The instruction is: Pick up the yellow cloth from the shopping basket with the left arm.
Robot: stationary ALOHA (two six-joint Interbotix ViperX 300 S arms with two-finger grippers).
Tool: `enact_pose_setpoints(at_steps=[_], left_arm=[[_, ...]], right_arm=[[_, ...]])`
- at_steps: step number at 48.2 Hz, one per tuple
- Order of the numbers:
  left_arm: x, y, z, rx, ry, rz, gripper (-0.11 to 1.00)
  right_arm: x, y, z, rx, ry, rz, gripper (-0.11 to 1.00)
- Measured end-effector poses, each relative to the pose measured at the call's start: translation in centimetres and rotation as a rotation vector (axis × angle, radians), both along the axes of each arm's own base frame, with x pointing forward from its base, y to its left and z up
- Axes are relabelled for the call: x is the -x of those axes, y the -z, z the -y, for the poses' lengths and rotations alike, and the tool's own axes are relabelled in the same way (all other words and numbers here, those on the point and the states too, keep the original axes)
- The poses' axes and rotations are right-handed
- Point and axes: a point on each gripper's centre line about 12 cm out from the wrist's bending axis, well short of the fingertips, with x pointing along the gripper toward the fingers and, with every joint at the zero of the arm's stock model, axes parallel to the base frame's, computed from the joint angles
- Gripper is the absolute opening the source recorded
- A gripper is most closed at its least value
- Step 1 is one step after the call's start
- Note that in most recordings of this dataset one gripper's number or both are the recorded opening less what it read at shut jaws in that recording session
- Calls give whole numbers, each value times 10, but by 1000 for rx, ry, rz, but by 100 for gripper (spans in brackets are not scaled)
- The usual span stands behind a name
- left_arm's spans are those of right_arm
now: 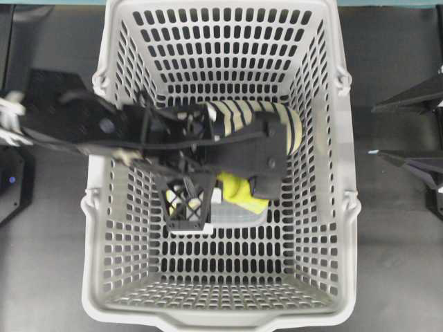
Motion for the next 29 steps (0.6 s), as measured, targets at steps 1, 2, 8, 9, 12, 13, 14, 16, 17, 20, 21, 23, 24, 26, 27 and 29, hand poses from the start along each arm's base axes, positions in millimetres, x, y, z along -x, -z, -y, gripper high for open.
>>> enact_pose_setpoints(at_steps=[1, 2, 8, 9, 12, 13, 14, 16, 17, 20, 21, 23, 24, 26, 27, 29], left_arm=[[0, -6, 0, -3, 3, 0, 17], [1, -16, 0, -4, 5, 5, 17], [5, -57, 0, -7, 11, 31, 17], [6, -61, 0, -8, 13, 32, 17], [8, -69, -1, -12, 18, 29, 17], [8, -69, -1, -15, 22, 28, 17], [9, -70, -2, -17, 24, 25, 17], [9, -70, -2, -20, 30, 23, 17], [9, -70, -2, -23, 32, 21, 17], [9, -70, -3, -28, 38, 21, 17], [9, -70, -3, -28, 39, 21, 17], [9, -70, -3, -29, 41, 20, 17], [9, -70, -3, -29, 42, 21, 17], [9, -70, -3, -32, 43, 21, 17], [9, -70, -3, -31, 45, 21, 17], [9, -70, -3, -30, 44, 21, 17]], right_arm=[[0, 0, 0, 0, 0, 2, 74], [0, 0, 0, 0, 0, 2, 74], [1, -1, 0, 2, 0, 6, 74], [1, -1, 0, 2, 0, 6, 74], [2, -2, 0, 2, 0, 11, 74], [2, -1, 0, 0, 0, 8, 74], [2, -2, 0, 0, 0, 9, 74], [2, -1, 0, 0, 0, 9, 74], [2, -2, 0, 0, 0, 11, 74], [2, -2, 0, 0, 0, 11, 74], [2, -2, 0, 2, 0, 14, 74], [2, -2, 0, 0, 0, 12, 74], [3, -3, 0, 0, 0, 15, 74], [3, -3, 0, 0, 0, 17, 74], [3, -3, 0, 0, 0, 17, 74], [3, -3, 0, 2, 0, 18, 74]])
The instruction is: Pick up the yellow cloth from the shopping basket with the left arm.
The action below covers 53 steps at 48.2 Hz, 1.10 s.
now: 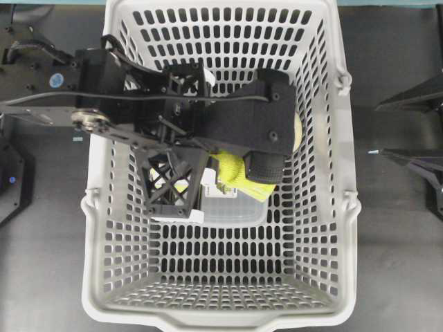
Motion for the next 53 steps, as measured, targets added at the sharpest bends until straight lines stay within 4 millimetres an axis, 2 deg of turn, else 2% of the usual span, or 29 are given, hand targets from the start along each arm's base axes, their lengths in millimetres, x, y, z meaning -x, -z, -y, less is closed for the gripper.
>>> enact_pose_setpoints(at_steps=[53], left_arm=[[-5, 1, -4, 8, -23, 26, 17]], right_arm=[[4, -2, 0, -1, 1, 29, 74]])
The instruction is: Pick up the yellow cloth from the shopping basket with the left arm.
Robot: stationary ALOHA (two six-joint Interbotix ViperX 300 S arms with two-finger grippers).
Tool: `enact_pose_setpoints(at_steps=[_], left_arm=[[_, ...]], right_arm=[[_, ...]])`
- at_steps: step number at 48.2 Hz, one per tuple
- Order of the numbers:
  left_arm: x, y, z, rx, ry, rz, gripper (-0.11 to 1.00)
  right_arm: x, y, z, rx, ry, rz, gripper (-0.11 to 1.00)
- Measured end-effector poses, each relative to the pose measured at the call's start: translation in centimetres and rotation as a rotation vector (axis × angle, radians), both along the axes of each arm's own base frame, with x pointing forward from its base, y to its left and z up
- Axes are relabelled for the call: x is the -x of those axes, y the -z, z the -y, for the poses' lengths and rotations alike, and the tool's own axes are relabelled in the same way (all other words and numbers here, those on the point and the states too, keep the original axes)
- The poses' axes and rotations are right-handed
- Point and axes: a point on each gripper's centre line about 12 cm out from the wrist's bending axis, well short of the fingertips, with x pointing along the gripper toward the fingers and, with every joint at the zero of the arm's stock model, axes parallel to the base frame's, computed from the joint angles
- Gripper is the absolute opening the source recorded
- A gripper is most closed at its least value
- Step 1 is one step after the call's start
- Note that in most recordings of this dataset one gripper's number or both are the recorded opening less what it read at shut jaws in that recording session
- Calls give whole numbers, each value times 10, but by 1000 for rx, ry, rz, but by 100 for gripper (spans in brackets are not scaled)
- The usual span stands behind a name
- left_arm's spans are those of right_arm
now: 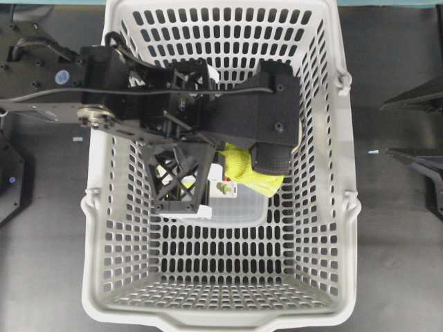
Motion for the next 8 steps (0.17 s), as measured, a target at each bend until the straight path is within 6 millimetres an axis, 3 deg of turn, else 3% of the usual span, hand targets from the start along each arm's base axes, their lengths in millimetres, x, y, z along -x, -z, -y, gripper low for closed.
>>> enact_pose_setpoints(at_steps=[8], left_arm=[[0, -1, 0, 1, 2, 1, 17]], right_arm=[[0, -2, 0, 0, 0, 17, 74]])
